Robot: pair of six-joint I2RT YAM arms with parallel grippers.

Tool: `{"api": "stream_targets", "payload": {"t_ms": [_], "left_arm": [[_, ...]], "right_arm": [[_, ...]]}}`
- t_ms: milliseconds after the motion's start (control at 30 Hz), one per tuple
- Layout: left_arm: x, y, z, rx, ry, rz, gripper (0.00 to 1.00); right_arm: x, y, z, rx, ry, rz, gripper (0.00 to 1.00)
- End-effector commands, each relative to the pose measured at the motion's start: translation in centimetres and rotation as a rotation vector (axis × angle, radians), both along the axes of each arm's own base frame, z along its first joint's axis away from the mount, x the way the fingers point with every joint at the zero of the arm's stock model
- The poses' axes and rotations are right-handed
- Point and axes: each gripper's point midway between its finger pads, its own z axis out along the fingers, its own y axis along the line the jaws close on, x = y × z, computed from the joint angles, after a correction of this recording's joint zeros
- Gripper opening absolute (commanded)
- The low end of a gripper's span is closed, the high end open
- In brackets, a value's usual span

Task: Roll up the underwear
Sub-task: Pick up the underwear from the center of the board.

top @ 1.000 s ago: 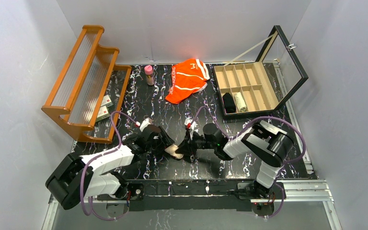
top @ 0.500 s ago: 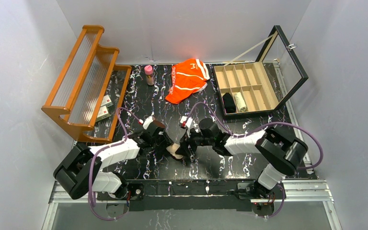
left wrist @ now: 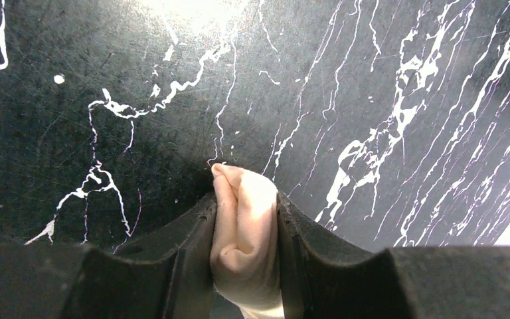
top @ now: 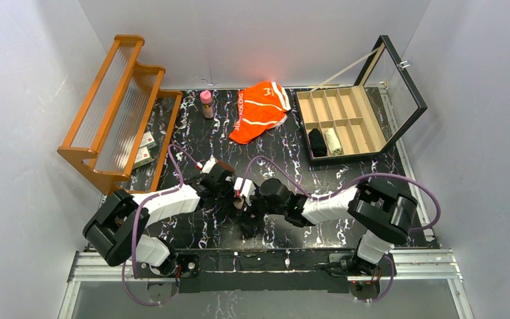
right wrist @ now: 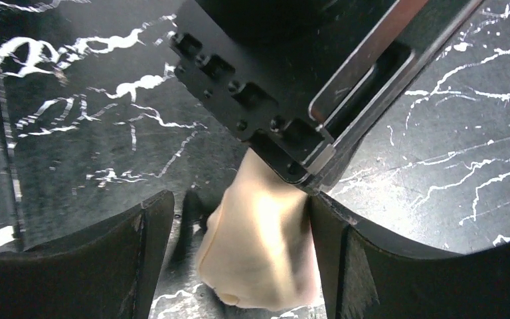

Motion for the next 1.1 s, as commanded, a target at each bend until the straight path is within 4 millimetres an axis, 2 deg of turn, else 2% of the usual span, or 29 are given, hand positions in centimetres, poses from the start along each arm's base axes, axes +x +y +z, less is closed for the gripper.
{"api": "stream_targets", "payload": {"t_ms": [0, 133, 300, 400, 467, 600, 667, 700, 833, 933, 1067], "left_arm": [[-3.7, 3.0, -3.8, 0.144, 0.163, -0.012, 0.32], [-3.8, 3.0, -3.6, 0.135, 0.159, -0.013, 0.32], [-3.6, 3.0, -3.0, 0.130, 0.150, -0.017, 0.35], [-3.4, 3.0, -2.7, 0.127, 0.143, -0.014, 0.39], [-3.2, 3.1, -2.3, 0.122, 0.137, -0.012, 0.44], [-2.7, 3.8, -1.1, 0.115, 0.108, 0.016, 0.67], [-2.3, 4.5, -0.2, 0.112, 0.080, 0.046, 0.72], [-2.1, 4.9, 0.3, 0.112, 0.059, 0.068, 0.75], [-1.7, 6.7, 2.4, 0.115, -0.019, 0.144, 0.86], [-1.9, 8.2, 3.2, 0.128, -0.061, 0.185, 0.88], [-1.9, 8.9, 4.7, 0.088, -0.130, 0.220, 0.89]], "right_arm": [[1.5, -0.3, -1.9, -0.045, -0.089, -0.051, 0.81], [2.9, -2.1, -3.8, -0.102, -0.158, -0.122, 0.75], [2.3, -3.8, -5.9, -0.194, -0.160, -0.097, 0.52], [1.9, -4.2, -6.7, -0.214, -0.136, -0.093, 0.42], [1.6, -4.5, -7.0, -0.215, -0.114, -0.098, 0.33], [0.9, -4.3, -6.8, -0.181, -0.035, -0.100, 0.11], [0.8, -4.1, -6.1, -0.140, 0.028, -0.109, 0.01], [1.0, -4.1, -5.5, -0.115, 0.064, -0.121, 0.01], [4.1, -4.5, -2.3, -0.031, 0.211, -0.335, 0.01], [6.0, -4.7, 0.4, -0.022, 0.249, -0.415, 0.01], [8.9, -5.7, 4.2, 0.021, 0.254, -0.513, 0.01]]}}
